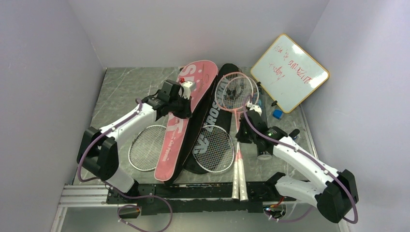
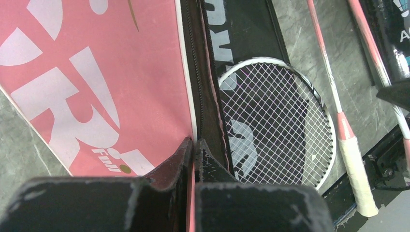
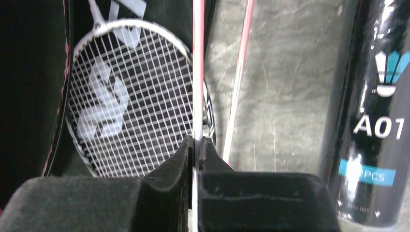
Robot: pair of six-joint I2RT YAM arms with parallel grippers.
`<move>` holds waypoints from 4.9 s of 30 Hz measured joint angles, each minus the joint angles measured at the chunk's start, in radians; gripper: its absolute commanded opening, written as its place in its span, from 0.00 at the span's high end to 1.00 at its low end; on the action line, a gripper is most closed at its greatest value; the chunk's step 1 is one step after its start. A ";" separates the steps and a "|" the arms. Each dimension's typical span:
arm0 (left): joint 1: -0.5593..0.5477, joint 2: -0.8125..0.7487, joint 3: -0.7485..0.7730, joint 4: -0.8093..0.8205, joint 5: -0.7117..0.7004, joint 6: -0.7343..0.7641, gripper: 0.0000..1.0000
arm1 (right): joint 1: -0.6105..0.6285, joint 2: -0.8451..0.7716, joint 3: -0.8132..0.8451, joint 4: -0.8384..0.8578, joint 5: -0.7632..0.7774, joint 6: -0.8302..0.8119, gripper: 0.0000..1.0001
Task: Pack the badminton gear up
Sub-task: Place the racket at the center of the board, then place the racket in the racket bag.
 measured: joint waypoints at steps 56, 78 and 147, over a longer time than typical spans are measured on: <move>0.116 -0.014 -0.063 0.094 0.305 -0.059 0.95 | 0.305 0.367 0.160 0.216 -0.043 0.124 1.00; -0.022 0.058 -0.042 0.059 0.322 0.024 0.77 | 0.184 0.517 -0.023 0.814 0.030 0.306 1.00; -0.245 -0.065 -0.068 -0.178 -0.044 0.030 0.95 | 0.163 0.568 -0.084 1.118 -0.075 0.384 1.00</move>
